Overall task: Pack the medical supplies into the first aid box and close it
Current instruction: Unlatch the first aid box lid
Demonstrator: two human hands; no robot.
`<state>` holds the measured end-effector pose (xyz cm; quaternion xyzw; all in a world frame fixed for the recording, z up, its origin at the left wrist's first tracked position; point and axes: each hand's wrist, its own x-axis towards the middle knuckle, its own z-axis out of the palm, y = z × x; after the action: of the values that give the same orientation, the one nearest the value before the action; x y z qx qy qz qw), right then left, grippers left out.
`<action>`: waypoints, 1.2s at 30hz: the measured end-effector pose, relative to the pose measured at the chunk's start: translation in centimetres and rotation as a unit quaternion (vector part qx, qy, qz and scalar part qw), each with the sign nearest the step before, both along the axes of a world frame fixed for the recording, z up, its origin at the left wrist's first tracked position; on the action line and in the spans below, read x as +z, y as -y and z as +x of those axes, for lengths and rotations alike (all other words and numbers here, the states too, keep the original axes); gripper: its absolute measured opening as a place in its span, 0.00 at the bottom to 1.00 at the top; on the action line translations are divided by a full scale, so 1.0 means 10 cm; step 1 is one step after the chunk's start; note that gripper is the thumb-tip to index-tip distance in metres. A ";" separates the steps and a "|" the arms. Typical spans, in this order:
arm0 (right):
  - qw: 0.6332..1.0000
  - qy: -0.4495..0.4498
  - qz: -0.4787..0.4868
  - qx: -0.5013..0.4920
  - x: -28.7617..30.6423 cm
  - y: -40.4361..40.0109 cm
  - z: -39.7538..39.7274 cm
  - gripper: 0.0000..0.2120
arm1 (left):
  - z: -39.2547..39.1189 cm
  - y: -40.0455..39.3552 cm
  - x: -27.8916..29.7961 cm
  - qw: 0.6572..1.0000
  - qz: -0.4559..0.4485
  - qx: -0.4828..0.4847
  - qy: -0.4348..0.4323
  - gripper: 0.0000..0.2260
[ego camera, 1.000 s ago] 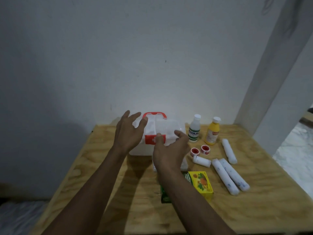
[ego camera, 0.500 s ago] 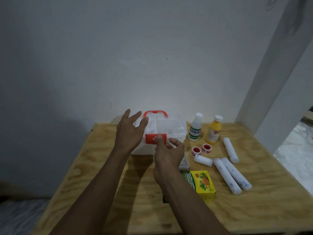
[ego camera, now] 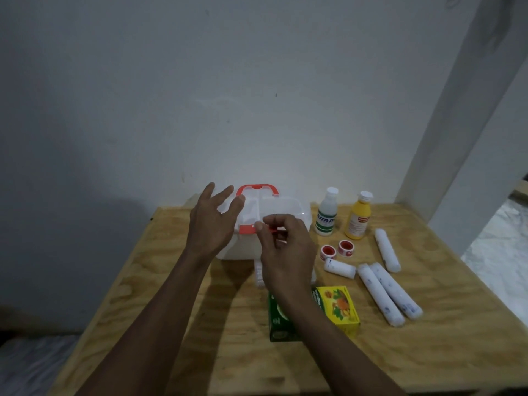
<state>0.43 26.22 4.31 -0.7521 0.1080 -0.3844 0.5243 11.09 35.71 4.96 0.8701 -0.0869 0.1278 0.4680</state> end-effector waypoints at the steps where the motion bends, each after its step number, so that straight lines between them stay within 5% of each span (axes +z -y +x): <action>1: 0.999 -0.002 -0.045 0.019 0.00 0.06 0.00 0.08 | 0.00 -0.01 0.00 1.000 -0.002 -0.004 0.001 0.22; 5: 0.972 -0.015 -0.219 0.080 -0.03 0.32 0.07 0.12 | 0.01 -0.02 -0.02 1.000 -0.007 -0.013 0.003 0.22; 10: 0.905 0.021 -0.424 0.018 0.02 0.57 0.24 0.12 | 0.00 -0.02 -0.03 1.000 0.018 -0.010 0.006 0.23; 20: 0.935 0.018 -0.312 0.169 0.03 0.64 0.32 0.11 | -0.09 0.03 -0.02 0.997 -0.069 0.032 -0.003 0.24; 30: 0.941 0.045 -0.293 0.161 0.13 0.64 0.41 0.07 | -0.15 -0.02 -0.01 0.988 -0.145 0.048 -0.013 0.27; 36: 0.950 0.062 -0.285 0.108 0.60 0.67 0.67 0.08 | -0.14 -0.03 -0.05 0.986 -0.161 0.024 -0.027 0.44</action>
<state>7.17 19.55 10.30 -0.8520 -0.1205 -0.3861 0.3325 9.72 36.00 4.41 0.7884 -0.0319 0.1281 0.6008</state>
